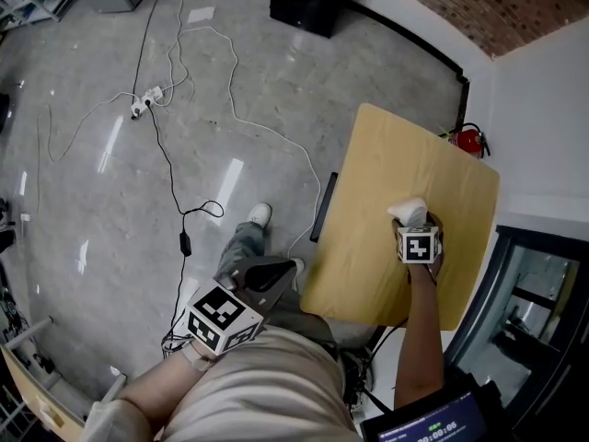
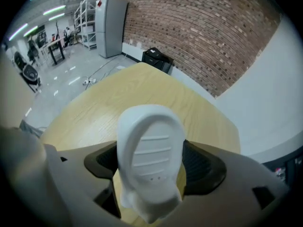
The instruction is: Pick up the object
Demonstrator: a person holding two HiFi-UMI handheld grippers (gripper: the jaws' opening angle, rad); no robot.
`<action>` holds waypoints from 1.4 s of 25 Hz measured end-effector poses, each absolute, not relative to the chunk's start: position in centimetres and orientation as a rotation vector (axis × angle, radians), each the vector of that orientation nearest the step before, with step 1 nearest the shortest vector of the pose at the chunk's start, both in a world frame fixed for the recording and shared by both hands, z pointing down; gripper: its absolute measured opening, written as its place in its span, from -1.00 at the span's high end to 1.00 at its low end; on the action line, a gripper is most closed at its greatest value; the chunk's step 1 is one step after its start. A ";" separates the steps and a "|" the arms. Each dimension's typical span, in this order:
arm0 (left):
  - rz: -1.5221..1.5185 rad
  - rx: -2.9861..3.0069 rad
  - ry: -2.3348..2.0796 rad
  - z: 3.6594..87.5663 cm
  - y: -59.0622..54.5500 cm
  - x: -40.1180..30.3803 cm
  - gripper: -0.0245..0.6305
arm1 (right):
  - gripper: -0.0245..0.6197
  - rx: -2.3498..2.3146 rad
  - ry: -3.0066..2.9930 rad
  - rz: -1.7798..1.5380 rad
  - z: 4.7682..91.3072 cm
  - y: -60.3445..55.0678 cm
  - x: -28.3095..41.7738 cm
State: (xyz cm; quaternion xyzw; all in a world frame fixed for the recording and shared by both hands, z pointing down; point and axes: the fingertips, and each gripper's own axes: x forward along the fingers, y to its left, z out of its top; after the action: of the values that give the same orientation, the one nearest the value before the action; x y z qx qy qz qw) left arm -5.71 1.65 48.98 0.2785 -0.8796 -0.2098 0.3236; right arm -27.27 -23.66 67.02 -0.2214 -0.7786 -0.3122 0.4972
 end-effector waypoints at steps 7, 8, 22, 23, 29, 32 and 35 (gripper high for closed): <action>-0.550 0.735 -2.307 48.8 0.9 -6.3 0.96 | -0.35 -0.688 -1.827 -0.268 65.8 -21.3 -25.1; -0.548 0.737 -2.306 48.8 0.8 -6.3 0.96 | -0.35 -0.711 -1.808 -0.184 65.6 -20.8 -24.5; -0.549 0.870 -2.298 48.1 -0.8 -5.6 0.94 | -0.34 -0.958 -1.695 1.012 57.7 -14.0 -20.6; -0.476 0.903 -2.314 47.9 -1.3 -5.7 0.85 | -0.34 -0.992 -1.689 1.071 55.9 -13.1 -20.6; 0.169 1.094 -2.477 43.8 -3.7 -6.7 -0.03 | -0.34 -1.181 -1.670 1.327 43.2 -6.6 -18.4; 0.512 1.059 -2.602 40.8 -3.1 -8.1 -0.12 | -0.34 -1.266 -1.645 1.367 38.7 -3.5 -16.8; 0.889 1.096 -2.645 38.8 -2.7 -8.9 -0.34 | -0.34 -1.336 -1.632 1.382 36.3 -1.6 -16.2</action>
State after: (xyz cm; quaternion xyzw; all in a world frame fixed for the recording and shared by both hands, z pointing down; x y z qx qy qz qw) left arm -8.91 -2.74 38.76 0.3646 -0.8800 0.2958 0.0716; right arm -16.16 -1.59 36.30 -0.5046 -0.6163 0.5221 0.3051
